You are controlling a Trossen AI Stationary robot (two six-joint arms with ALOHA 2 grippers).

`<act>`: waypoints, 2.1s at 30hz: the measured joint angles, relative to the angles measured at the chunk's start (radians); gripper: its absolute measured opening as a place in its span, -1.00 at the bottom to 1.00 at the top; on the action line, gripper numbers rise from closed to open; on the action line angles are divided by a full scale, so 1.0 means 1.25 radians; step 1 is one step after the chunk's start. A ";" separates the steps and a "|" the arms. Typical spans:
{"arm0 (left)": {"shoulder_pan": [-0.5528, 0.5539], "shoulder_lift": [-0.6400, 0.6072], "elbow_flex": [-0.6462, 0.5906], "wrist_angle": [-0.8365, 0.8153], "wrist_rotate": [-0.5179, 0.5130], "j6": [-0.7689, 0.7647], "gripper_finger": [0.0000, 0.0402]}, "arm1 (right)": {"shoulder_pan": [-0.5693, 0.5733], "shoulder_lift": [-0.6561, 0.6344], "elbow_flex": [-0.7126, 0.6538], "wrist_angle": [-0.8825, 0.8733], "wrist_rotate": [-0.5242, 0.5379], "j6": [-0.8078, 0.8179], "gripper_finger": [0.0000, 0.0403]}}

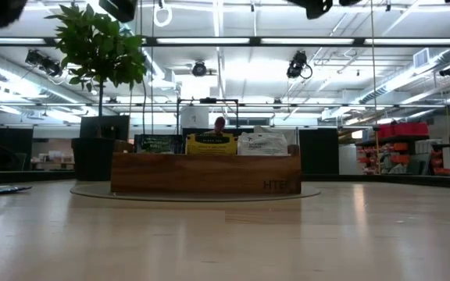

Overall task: Pick & Place Tea
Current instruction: Put the purple tea bag into the left section of the wooden organizer

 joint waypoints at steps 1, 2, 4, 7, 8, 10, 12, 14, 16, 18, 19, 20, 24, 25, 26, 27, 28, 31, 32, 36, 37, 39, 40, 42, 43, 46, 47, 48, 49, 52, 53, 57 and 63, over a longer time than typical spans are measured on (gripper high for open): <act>0.013 0.000 -0.018 0.036 0.036 -0.001 -0.99 | -0.002 -0.006 -0.014 0.034 -0.014 -0.008 -0.06; 0.030 0.000 -0.037 0.068 0.051 -0.014 -0.99 | -0.005 -0.009 -0.023 0.054 -0.030 -0.009 -0.06; 0.066 0.000 -0.076 0.119 0.066 -0.033 -0.99 | -0.010 -0.009 -0.036 0.065 -0.047 0.000 -0.06; 0.100 -0.009 -0.147 0.178 0.068 -0.038 -0.99 | -0.022 -0.007 -0.039 0.068 -0.046 0.011 -0.06; 0.107 -0.009 -0.161 0.204 0.068 -0.042 -0.99 | -0.030 -0.003 -0.039 0.082 -0.052 0.012 -0.06; 0.118 -0.008 -0.180 0.229 0.068 -0.042 -0.99 | -0.056 0.010 -0.039 0.110 -0.090 0.010 -0.06; 0.121 -0.006 -0.182 0.244 0.101 -0.039 -0.99 | -0.086 0.023 -0.039 0.144 -0.148 0.009 -0.06; 0.123 -0.008 -0.179 0.271 0.149 -0.042 -0.99 | -0.117 0.040 -0.033 0.171 -0.200 0.011 -0.06; 0.126 -0.008 -0.179 0.252 0.156 -0.052 -0.99 | -0.139 0.054 -0.021 0.178 -0.247 0.009 -0.06; 0.130 -0.006 -0.182 0.237 0.149 -0.055 -0.99 | -0.155 0.076 0.009 0.187 -0.279 0.003 -0.06; 0.131 -0.005 -0.182 0.240 0.146 -0.055 -0.99 | -0.161 0.086 0.024 0.184 -0.292 -0.001 -0.06; 0.136 -0.002 -0.181 0.244 0.148 -0.056 -0.99 | -0.168 0.104 0.044 0.174 -0.312 -0.004 -0.06; 0.147 0.001 -0.181 0.237 0.157 -0.059 -0.99 | -0.185 0.170 0.116 0.116 -0.377 -0.010 -0.06; 0.150 0.001 -0.181 0.234 0.161 -0.060 -0.99 | -0.188 0.175 0.124 0.114 -0.379 -0.013 -0.06; 0.151 0.001 -0.181 0.231 0.163 -0.061 -0.99 | -0.189 0.176 0.126 0.117 -0.383 -0.016 -0.06; 0.150 0.001 -0.181 0.228 0.164 -0.064 -0.99 | -0.191 0.179 0.131 0.127 -0.391 -0.020 -0.07; 0.150 0.001 -0.181 0.225 0.165 -0.064 -0.99 | -0.192 0.181 0.134 0.138 -0.393 -0.021 -0.07; 0.149 0.001 -0.181 0.228 0.166 -0.064 -0.99 | -0.200 0.182 0.134 0.159 -0.396 -0.021 -0.11; 0.150 0.001 -0.181 0.226 0.166 -0.063 -0.99 | -0.203 0.186 0.135 0.168 -0.399 -0.021 -0.12; 0.158 0.001 -0.181 0.223 0.159 -0.060 -0.99 | -0.216 0.210 0.142 0.186 -0.417 -0.011 -0.15; 0.162 0.001 -0.181 0.222 0.158 -0.061 -0.99 | -0.218 0.219 0.151 0.182 -0.421 -0.007 -0.15; 0.168 0.001 -0.181 0.221 0.157 -0.064 -0.99 | -0.219 0.237 0.176 0.173 -0.432 -0.003 -0.15; 0.169 0.001 -0.181 0.218 0.157 -0.064 -0.99 | -0.219 0.244 0.187 0.164 -0.441 -0.005 -0.15; 0.169 0.001 -0.181 0.214 0.156 -0.072 -0.99 | -0.218 0.257 0.212 0.137 -0.444 -0.012 -0.15; 0.169 0.001 -0.181 0.215 0.156 -0.073 -0.99 | -0.218 0.257 0.217 0.118 -0.446 -0.017 -0.15; 0.169 0.001 -0.181 0.214 0.156 -0.076 -0.99 | -0.218 0.258 0.224 0.108 -0.449 -0.021 -0.20; 0.169 0.001 -0.181 0.214 0.156 -0.076 -0.99 | -0.218 0.258 0.224 0.109 -0.453 -0.021 -0.23; 0.169 0.001 -0.181 0.213 0.156 -0.076 -0.99 | -0.219 0.258 0.224 0.112 -0.461 -0.021 -0.28; 0.169 0.001 -0.181 0.213 0.153 -0.076 -0.99 | -0.219 0.258 0.224 0.113 -0.462 -0.021 -0.34; 0.169 0.001 -0.181 0.207 0.130 -0.076 -0.99 | -0.218 0.258 0.224 0.115 -0.463 -0.021 -0.61; 0.169 0.001 -0.181 0.207 0.129 -0.074 -0.99 | -0.218 0.258 0.224 0.115 -0.462 -0.020 -0.72; 0.168 0.001 -0.181 0.205 0.107 -0.070 -0.95 | -0.218 0.258 0.224 0.106 -0.458 -0.011 -0.94; 0.168 0.001 -0.182 0.181 0.093 -0.063 -0.67 | -0.212 0.256 0.222 0.076 -0.410 -0.002 -0.98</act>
